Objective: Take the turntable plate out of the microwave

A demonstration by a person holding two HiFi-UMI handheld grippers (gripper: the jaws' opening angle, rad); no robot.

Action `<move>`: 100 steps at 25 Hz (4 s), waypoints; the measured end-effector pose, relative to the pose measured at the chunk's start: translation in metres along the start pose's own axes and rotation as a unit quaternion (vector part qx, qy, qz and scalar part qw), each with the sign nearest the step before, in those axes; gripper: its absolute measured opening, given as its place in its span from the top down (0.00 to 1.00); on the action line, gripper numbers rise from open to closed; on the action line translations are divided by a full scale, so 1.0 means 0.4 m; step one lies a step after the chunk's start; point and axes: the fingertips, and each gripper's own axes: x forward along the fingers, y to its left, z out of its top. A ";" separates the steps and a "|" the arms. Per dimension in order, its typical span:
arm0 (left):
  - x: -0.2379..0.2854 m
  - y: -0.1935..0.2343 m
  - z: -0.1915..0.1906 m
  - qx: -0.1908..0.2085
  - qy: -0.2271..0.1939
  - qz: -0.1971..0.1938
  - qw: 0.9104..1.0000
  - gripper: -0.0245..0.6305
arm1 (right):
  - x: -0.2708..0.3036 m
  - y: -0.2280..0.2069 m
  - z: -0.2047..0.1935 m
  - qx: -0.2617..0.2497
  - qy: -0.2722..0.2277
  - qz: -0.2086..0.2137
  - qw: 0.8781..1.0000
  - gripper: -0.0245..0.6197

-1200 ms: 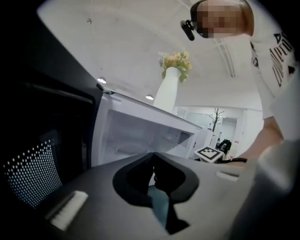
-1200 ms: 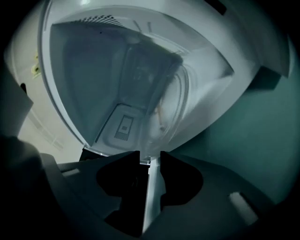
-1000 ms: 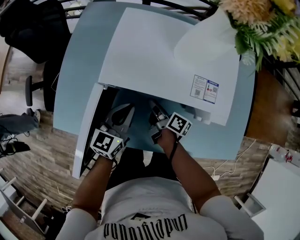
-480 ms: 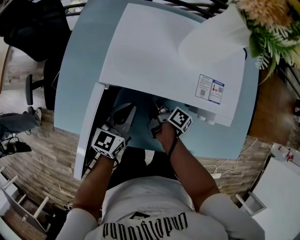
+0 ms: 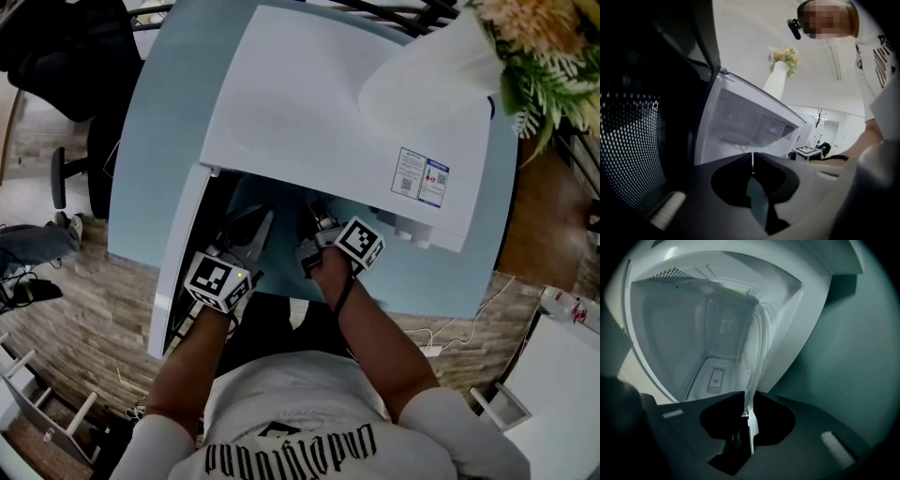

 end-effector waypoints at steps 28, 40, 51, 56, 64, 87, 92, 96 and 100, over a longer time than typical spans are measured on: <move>0.113 0.009 -0.153 -0.424 -0.013 -0.059 0.904 0.57 | -0.167 0.002 -0.055 0.016 0.025 0.006 1.000 0.91; 0.175 0.063 -0.112 -0.494 -0.089 -0.056 0.863 0.58 | -0.222 0.017 -0.061 -0.015 0.040 0.007 0.999 0.91; 0.147 0.057 -0.143 -0.522 -0.115 -0.046 0.844 0.81 | -0.245 0.024 -0.079 -0.008 0.061 0.020 0.998 0.91; 0.128 0.041 -0.137 -0.533 -0.143 -0.046 0.833 0.82 | -0.259 0.028 -0.083 -0.020 0.078 0.032 0.996 0.90; 0.076 0.001 -0.119 -0.534 -0.183 -0.035 0.825 0.83 | -0.299 0.052 -0.093 -0.039 0.113 0.053 0.991 0.90; -0.106 -0.204 -0.077 -0.502 -0.308 0.019 0.808 0.83 | -0.498 0.121 -0.123 -0.092 0.241 0.129 0.957 0.90; -0.161 -0.237 -0.072 -0.506 -0.311 0.019 0.804 0.84 | -0.544 0.136 -0.160 -0.094 0.241 0.127 0.957 0.90; -0.207 -0.250 -0.059 -0.495 -0.308 0.005 0.812 0.84 | -0.569 0.159 -0.198 -0.105 0.234 0.138 0.957 0.90; -0.250 -0.271 -0.033 -0.490 -0.301 -0.018 0.818 0.84 | -0.599 0.187 -0.239 -0.103 0.212 0.148 0.960 0.90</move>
